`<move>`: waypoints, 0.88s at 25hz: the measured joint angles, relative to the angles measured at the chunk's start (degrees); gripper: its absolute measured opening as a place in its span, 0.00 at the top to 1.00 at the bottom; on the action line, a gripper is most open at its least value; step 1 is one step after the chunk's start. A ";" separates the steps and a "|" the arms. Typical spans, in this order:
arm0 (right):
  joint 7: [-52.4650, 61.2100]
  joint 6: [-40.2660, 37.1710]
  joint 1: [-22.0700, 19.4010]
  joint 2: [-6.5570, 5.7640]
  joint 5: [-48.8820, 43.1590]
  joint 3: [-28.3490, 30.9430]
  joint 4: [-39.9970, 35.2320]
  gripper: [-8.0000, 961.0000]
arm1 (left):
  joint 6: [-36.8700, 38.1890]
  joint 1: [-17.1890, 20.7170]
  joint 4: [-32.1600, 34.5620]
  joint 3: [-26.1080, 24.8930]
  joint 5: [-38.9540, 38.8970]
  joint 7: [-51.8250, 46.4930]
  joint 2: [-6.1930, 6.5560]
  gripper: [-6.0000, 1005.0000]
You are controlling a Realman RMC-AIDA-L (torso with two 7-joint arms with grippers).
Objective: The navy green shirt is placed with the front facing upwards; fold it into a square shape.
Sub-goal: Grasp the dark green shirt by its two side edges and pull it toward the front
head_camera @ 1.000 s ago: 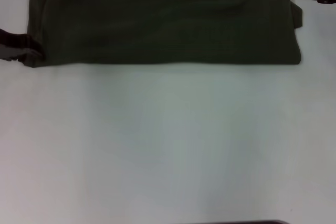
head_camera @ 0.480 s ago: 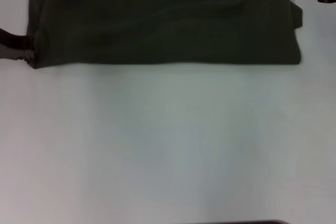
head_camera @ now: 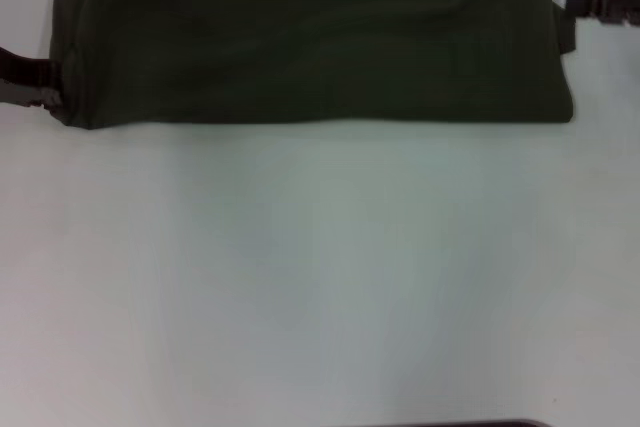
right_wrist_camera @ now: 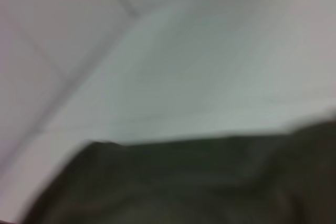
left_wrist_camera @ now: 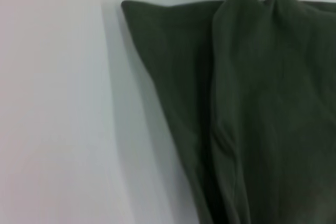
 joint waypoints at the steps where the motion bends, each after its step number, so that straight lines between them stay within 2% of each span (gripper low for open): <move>1: 1.92 0.51 -0.06 -0.33 -2.01 -0.07 0.02 0.03 | 0.28 0.00 0.43 -0.01 -0.01 0.24 0.00 1.00; 7: 9.59 -0.02 1.63 -2.19 -11.57 -0.43 0.79 0.03 | 1.49 -0.39 2.40 -0.03 -0.34 2.59 -0.26 1.00; 13: 13.24 1.18 5.58 -3.48 -14.22 -0.44 6.99 0.03 | 1.86 -1.12 2.50 0.20 -0.59 4.08 -0.67 1.00; 14: 13.52 1.44 6.09 -3.53 -14.36 -0.44 8.24 0.03 | 1.87 -1.19 2.60 0.34 -0.60 4.68 -1.10 1.00; 22: 13.74 7.05 7.82 -2.59 -14.70 -2.50 13.15 0.03 | 1.46 -1.31 2.86 0.45 -0.61 5.95 -1.95 1.00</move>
